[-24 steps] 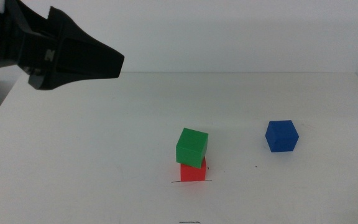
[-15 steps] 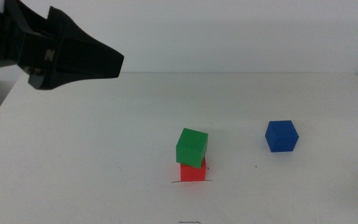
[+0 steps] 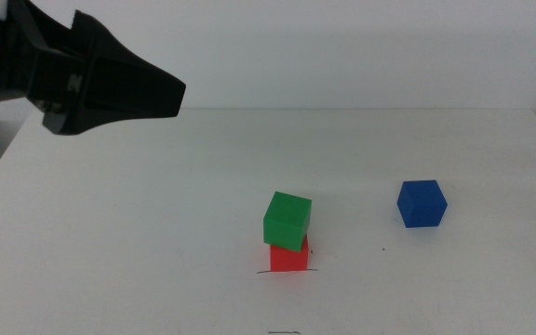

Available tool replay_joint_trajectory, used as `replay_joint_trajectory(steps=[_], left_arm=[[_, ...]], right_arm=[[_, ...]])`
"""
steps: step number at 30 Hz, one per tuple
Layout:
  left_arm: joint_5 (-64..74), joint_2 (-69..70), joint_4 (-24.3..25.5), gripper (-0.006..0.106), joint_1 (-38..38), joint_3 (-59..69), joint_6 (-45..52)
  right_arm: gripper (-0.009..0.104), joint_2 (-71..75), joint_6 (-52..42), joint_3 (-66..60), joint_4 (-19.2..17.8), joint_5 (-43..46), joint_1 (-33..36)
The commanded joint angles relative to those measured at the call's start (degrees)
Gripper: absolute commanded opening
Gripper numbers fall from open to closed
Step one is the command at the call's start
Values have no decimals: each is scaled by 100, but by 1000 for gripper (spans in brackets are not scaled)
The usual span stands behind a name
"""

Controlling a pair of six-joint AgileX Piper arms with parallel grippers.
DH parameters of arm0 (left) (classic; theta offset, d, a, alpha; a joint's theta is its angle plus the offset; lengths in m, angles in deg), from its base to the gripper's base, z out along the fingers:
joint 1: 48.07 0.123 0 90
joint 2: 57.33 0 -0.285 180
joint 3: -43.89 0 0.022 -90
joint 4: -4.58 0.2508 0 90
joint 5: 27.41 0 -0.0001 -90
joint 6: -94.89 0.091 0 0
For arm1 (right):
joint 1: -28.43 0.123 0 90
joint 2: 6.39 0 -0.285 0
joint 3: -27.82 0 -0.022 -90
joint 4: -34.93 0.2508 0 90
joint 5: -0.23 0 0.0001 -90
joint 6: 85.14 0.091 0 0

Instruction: Stack red cubes first, then green, then blue cubes in a specific spot.

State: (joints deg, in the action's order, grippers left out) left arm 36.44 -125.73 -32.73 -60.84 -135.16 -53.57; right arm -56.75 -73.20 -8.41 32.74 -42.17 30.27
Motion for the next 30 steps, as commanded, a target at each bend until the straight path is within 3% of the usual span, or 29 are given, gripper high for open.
replay_joint_trajectory(steps=[1,8,13,19,23,30], left_arm=[[-265,88,-269,93,-10,-142,-22],[-265,88,-269,93,-10,-142,-22],[-265,88,-269,93,-10,-142,-22],[-265,88,-269,93,-10,-142,-22],[-265,88,-269,93,-10,-142,-22],[-265,88,-269,93,-10,-142,-22]], right_arm=[[74,-558,-27,795,-115,-750,157],[74,-2252,79,2305,-127,-2183,796],[74,-3135,79,2929,-71,-2233,1129],[74,-4094,65,3589,272,-1958,1101],[75,-4882,-169,4280,272,-2194,1110],[85,-6146,-273,5332,260,-2653,1110]])
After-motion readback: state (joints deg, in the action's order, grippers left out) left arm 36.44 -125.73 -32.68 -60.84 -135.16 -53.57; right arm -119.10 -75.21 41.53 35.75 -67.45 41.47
